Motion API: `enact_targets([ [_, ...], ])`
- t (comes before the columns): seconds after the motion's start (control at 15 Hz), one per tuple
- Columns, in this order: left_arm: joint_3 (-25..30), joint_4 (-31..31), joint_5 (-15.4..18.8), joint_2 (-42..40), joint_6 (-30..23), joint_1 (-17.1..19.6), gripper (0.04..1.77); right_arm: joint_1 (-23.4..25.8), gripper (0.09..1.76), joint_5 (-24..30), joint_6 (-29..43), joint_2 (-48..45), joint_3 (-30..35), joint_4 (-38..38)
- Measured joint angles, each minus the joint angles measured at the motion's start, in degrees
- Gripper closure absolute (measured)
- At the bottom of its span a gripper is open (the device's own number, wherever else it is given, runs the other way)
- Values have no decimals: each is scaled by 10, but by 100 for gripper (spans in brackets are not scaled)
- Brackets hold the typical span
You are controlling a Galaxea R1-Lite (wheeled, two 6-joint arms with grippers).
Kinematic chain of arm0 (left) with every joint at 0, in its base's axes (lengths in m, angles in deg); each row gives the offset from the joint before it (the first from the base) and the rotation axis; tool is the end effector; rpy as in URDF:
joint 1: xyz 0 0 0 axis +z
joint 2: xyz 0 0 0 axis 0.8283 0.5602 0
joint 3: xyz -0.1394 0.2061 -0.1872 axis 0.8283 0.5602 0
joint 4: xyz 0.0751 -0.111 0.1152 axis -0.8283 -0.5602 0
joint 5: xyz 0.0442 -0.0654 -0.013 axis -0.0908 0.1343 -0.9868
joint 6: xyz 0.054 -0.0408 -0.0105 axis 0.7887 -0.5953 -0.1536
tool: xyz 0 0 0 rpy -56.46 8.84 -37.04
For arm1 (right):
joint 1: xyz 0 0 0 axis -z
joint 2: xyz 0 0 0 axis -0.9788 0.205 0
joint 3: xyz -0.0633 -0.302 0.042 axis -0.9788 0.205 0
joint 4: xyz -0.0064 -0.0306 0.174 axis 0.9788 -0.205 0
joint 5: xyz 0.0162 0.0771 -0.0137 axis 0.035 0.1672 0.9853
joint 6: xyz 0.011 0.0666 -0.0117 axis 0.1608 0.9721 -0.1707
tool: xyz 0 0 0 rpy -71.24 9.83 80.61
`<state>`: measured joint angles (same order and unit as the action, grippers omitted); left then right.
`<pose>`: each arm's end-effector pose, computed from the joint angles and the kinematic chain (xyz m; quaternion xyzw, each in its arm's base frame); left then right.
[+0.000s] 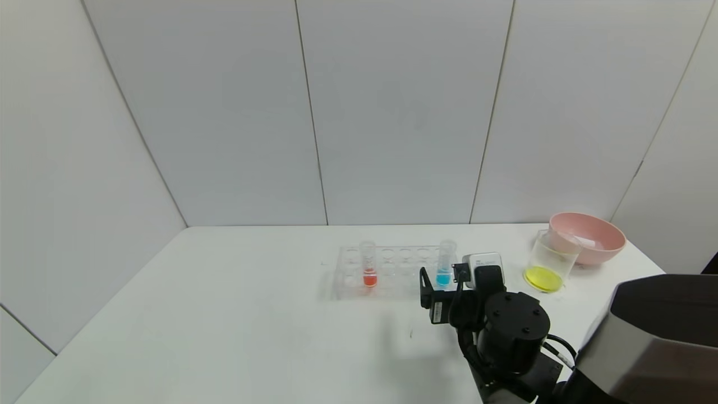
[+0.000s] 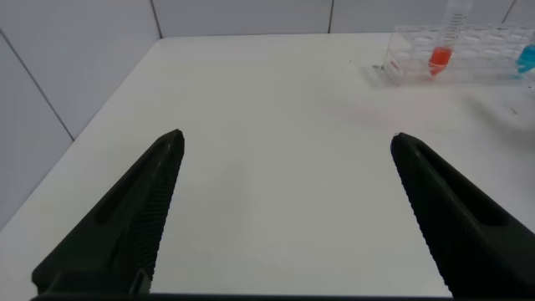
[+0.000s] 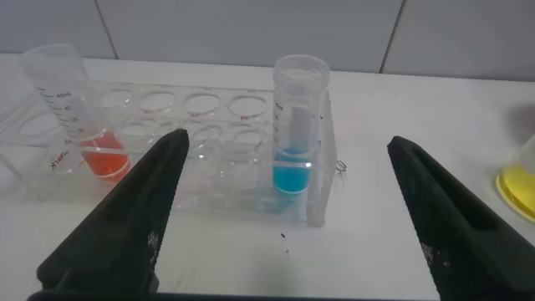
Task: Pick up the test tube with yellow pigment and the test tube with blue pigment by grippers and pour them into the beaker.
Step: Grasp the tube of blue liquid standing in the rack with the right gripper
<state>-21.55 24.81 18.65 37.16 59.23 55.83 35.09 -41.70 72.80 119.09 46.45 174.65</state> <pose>-0.0028 0.0000 0.0756 -0.0021 0.0011 -0.0008 1.0000 0.3170 0.2370 0.0868 0.0058 0.0051 0.0330 0.9994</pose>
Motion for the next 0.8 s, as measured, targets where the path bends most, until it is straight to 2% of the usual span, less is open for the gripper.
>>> enact_targets([
  [0.2,0,0,0,0,0,0,5,19,14,30,-17,20,-30,0],
  [0.8,0,0,0,0,0,0,5,61,14,50,-42,70,-114,-12],
])
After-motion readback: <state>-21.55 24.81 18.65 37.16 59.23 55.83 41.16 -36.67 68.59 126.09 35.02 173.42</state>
